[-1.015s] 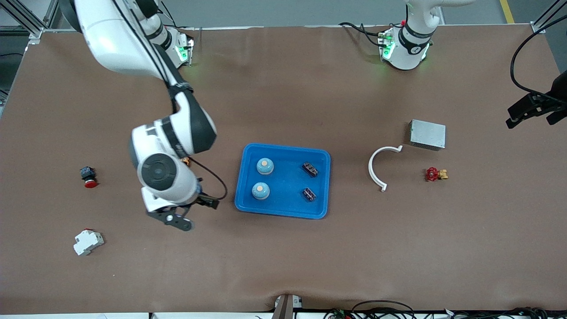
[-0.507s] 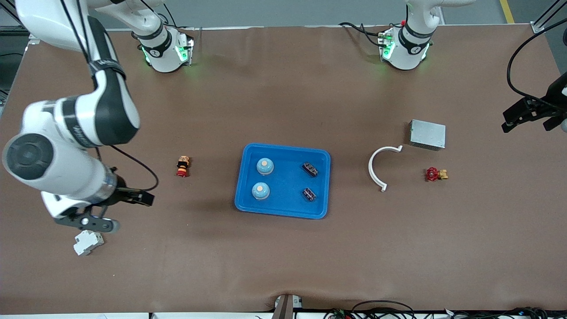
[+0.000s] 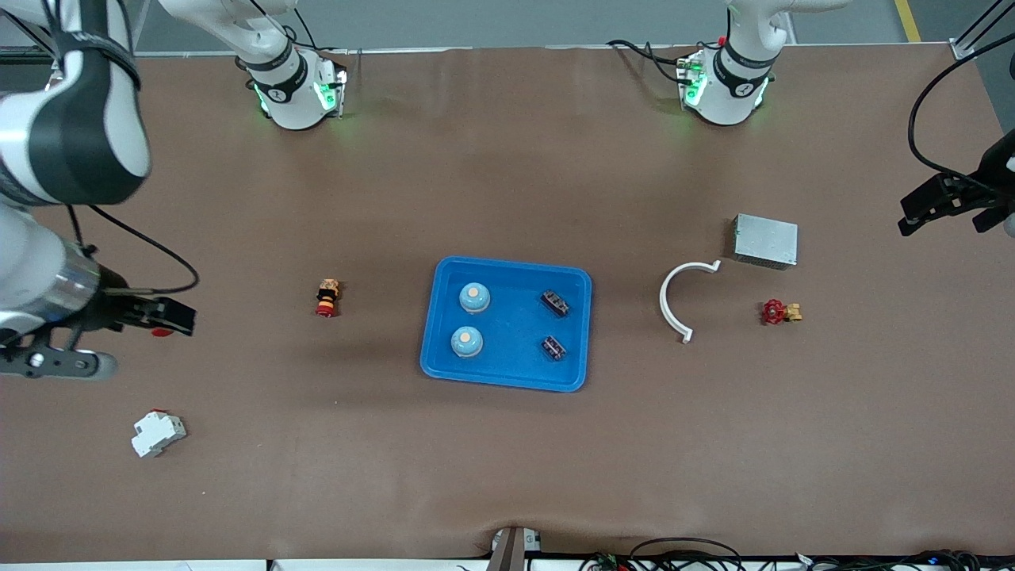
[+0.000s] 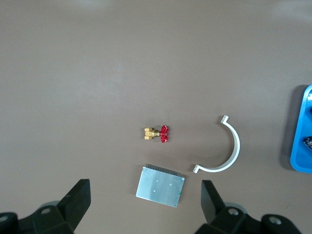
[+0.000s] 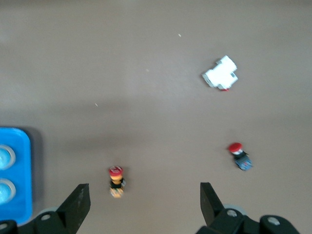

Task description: Place electrolytic capacitor and blue bell in tray

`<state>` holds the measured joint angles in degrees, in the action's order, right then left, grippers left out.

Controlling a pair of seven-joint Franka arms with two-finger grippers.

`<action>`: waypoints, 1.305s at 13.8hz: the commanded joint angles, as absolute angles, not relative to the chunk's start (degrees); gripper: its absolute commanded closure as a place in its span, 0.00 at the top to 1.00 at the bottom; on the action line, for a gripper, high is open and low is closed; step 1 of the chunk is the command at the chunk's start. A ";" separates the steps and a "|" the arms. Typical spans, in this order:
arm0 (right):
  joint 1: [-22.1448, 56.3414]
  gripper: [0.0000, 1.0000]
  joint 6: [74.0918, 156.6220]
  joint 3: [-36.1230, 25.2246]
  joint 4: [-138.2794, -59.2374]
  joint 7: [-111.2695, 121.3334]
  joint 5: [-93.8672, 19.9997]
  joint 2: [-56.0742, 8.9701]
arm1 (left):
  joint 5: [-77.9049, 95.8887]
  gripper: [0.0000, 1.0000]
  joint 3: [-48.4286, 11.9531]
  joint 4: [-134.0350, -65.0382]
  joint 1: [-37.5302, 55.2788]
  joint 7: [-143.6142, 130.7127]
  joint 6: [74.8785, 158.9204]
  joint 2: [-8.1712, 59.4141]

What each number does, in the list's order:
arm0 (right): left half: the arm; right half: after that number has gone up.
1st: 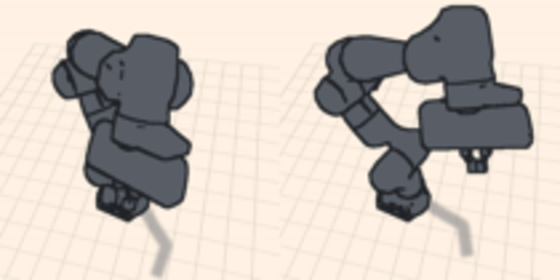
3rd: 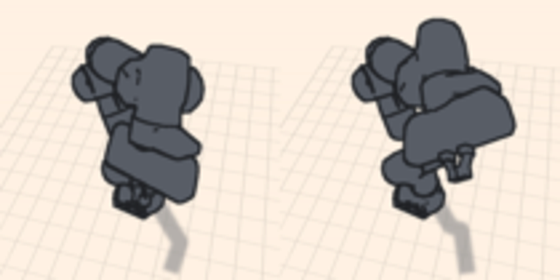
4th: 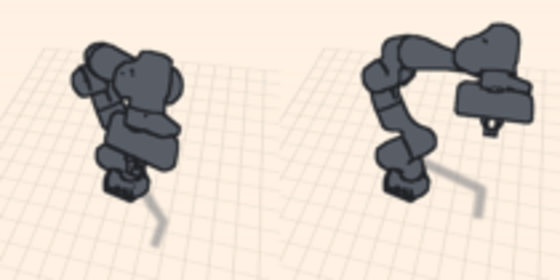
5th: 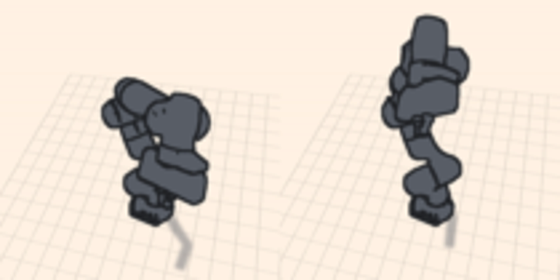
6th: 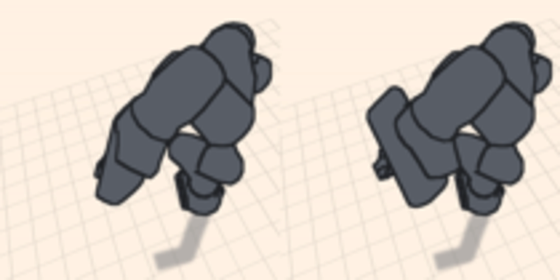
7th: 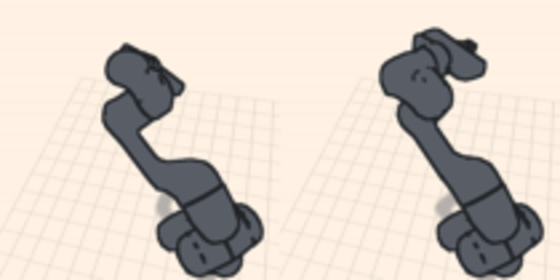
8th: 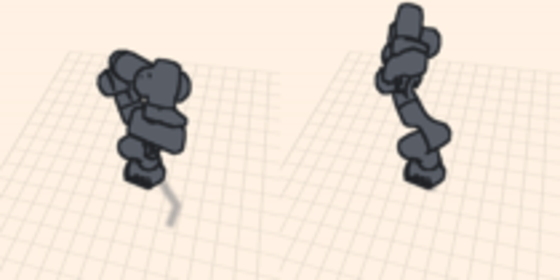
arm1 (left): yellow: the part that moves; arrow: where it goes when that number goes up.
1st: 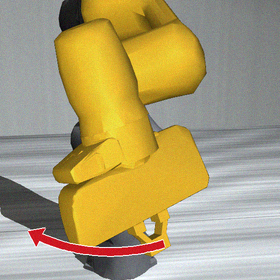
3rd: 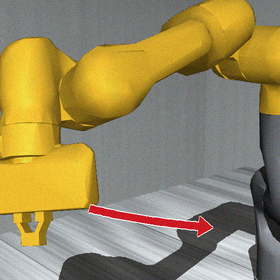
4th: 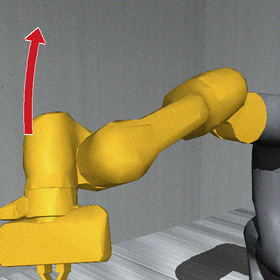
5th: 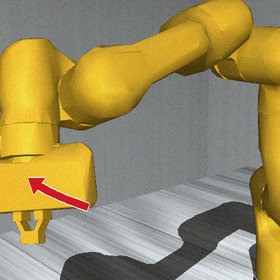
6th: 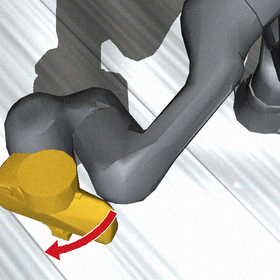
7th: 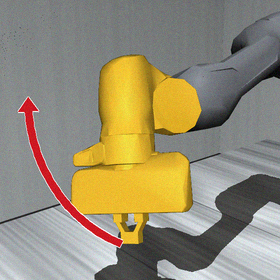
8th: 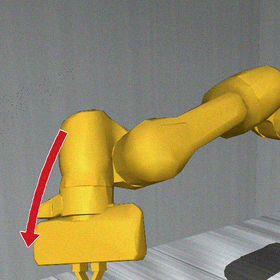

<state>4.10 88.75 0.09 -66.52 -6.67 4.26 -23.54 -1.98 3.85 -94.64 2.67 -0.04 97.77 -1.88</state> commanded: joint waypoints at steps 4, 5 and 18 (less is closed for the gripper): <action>-0.35 1.00 84.21 1.14 -68.38 -2.46 2.55 -17.58 | -0.26 1.00 3.52 -92.90 2.64 0.61 96.42 -1.23; -0.35 1.00 83.59 1.14 -68.55 -2.46 2.55 -16.71 | -0.26 1.00 3.52 -92.90 2.64 0.62 96.42 -1.23; -6.50 1.00 84.11 0.97 -82.97 -1.93 -5.19 -3.96 | -0.44 1.00 3.52 -92.99 2.81 0.35 96.42 -1.23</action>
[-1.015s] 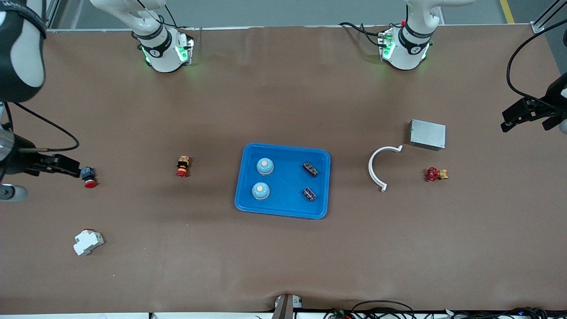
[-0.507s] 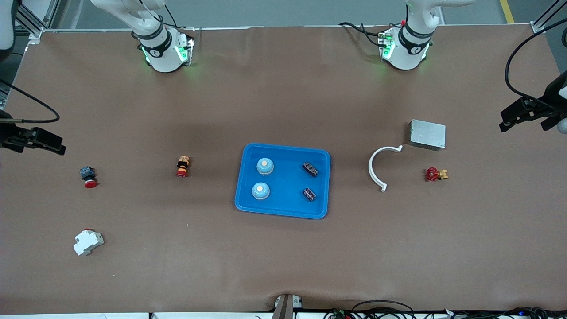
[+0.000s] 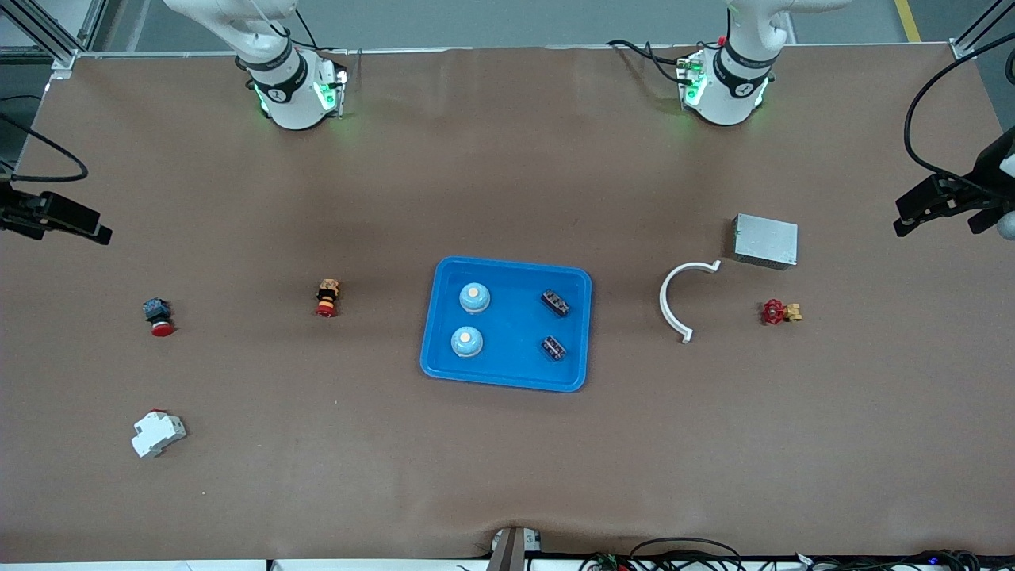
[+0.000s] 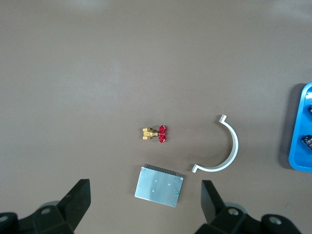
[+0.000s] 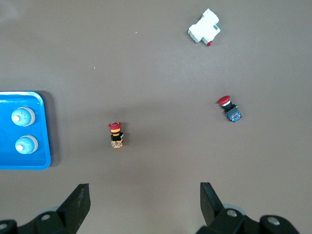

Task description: Place electrolytic capacitor and blue bell in tray

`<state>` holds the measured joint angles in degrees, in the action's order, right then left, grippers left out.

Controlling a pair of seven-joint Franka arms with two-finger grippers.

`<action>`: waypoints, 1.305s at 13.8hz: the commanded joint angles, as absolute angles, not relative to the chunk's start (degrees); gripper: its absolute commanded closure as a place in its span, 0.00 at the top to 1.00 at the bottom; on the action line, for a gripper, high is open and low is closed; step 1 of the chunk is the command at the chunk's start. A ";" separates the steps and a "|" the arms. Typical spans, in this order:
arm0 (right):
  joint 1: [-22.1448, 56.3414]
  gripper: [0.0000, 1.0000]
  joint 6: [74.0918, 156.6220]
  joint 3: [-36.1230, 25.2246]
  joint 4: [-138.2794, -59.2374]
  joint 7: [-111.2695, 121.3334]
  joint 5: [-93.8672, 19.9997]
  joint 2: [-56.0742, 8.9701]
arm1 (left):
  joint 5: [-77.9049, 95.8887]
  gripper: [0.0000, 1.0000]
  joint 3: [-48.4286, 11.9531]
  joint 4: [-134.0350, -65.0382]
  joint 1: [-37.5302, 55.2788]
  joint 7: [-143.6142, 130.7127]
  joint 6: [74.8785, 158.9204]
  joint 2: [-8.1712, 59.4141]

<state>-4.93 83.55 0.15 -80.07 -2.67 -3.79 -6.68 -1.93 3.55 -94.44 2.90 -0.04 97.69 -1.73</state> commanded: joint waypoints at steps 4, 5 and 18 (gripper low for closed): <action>-6.68 1.00 83.85 0.97 -83.40 -1.85 -4.40 -2.55 | -0.35 1.00 3.52 -92.99 2.81 0.35 96.42 -1.23; -6.59 1.00 84.20 1.05 -84.19 -1.76 -3.87 -1.68 | -0.35 1.00 3.52 -92.99 2.81 0.35 96.42 -1.14; -5.80 1.00 85.95 1.58 -86.92 -1.85 -0.44 1.84 | -0.35 1.00 3.52 -92.99 2.72 0.26 96.42 -1.05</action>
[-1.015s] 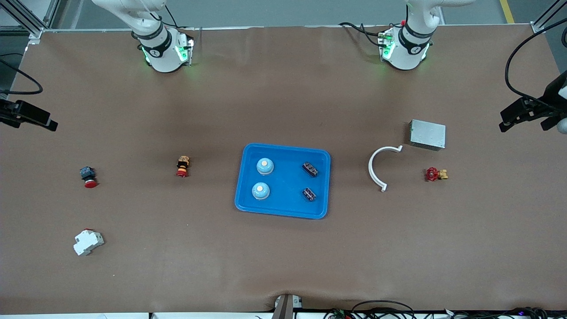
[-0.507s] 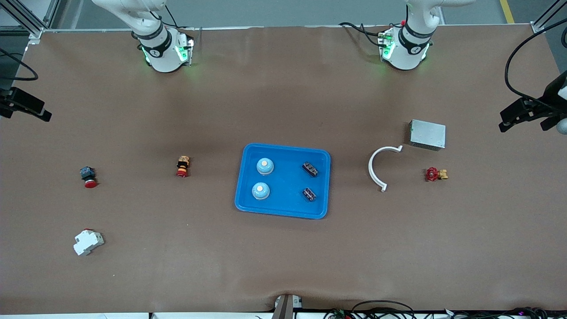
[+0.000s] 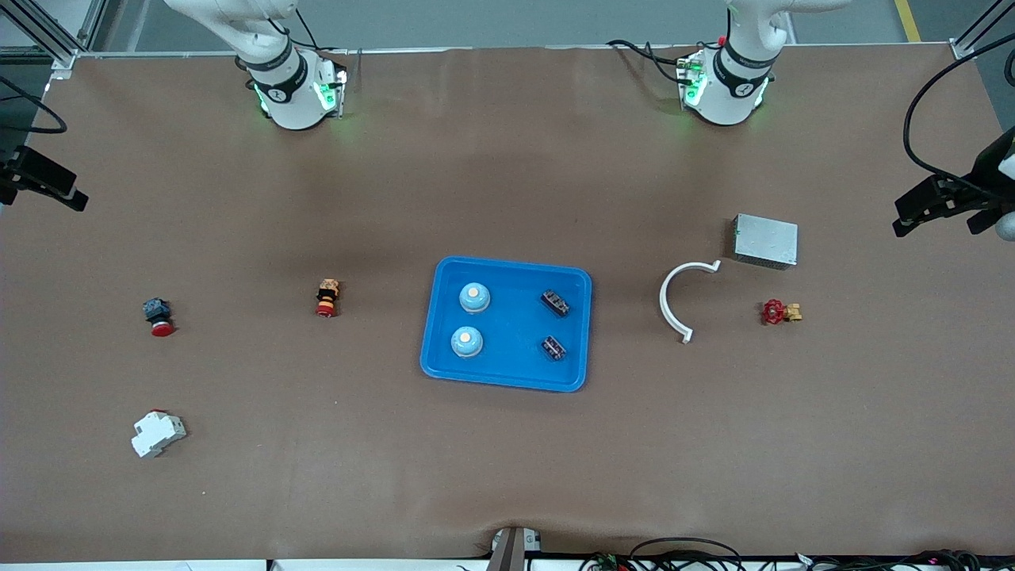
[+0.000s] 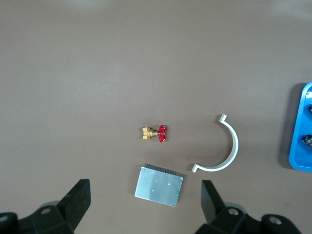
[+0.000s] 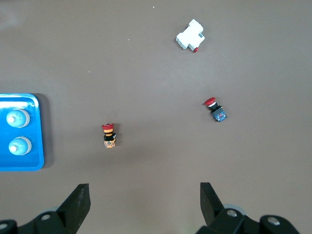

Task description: Place electrolytic capacitor and blue bell in tray

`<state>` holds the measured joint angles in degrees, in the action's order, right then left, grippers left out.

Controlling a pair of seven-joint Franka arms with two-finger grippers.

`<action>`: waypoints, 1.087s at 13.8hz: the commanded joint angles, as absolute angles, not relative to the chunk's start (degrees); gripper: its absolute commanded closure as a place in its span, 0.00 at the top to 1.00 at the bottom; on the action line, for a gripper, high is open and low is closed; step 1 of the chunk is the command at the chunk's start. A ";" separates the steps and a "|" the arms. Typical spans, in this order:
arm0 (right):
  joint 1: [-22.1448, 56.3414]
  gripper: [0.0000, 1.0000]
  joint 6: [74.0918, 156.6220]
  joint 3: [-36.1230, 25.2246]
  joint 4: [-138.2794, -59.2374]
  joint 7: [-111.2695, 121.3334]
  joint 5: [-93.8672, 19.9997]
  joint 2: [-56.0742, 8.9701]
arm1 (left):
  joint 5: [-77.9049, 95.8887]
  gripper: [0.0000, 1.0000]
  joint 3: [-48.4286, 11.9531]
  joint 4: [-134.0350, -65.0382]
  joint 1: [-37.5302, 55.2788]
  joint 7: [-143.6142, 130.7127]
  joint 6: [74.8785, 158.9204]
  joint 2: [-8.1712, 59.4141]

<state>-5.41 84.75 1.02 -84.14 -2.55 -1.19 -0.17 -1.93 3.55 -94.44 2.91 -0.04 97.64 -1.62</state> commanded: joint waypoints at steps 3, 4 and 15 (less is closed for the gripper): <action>-5.80 1.00 86.31 1.58 -87.27 -1.93 -0.53 2.11 | -0.35 1.00 3.52 -92.99 2.81 0.26 96.50 -1.05; -5.80 1.00 86.57 1.58 -87.54 -1.93 -0.61 2.11 | -0.35 1.00 3.52 -92.99 2.81 0.26 96.50 -1.05; -5.01 1.00 90.88 1.58 -92.81 -2.20 -0.70 4.66 | -0.44 1.00 3.52 -92.90 2.81 0.26 96.50 -0.79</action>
